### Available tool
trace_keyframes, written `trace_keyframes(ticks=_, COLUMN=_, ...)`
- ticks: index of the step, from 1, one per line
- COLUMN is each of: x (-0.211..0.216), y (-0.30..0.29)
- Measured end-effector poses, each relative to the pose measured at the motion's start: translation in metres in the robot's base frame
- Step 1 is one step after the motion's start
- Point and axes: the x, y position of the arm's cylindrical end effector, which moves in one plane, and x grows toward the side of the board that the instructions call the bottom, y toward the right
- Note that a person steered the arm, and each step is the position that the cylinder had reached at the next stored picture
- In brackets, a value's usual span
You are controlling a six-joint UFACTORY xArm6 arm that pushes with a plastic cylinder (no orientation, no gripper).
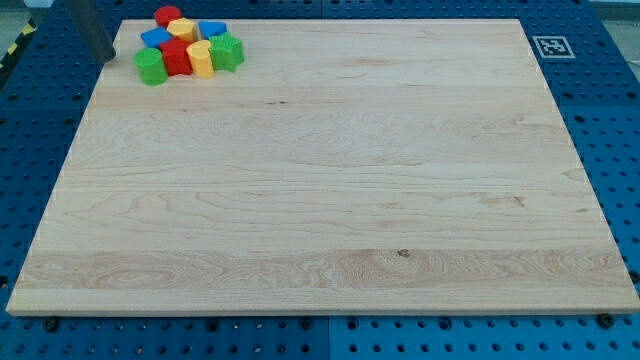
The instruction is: Separate the group of blocks
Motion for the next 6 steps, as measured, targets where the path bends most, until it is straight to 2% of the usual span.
trace_keyframes(ticks=2, x=0.008, y=0.014)
trace_keyframes(ticks=3, x=0.023, y=0.056)
trace_keyframes(ticks=4, x=0.039, y=0.132)
trace_keyframes(ticks=5, x=0.051, y=0.155)
trace_keyframes(ticks=6, x=0.054, y=0.135)
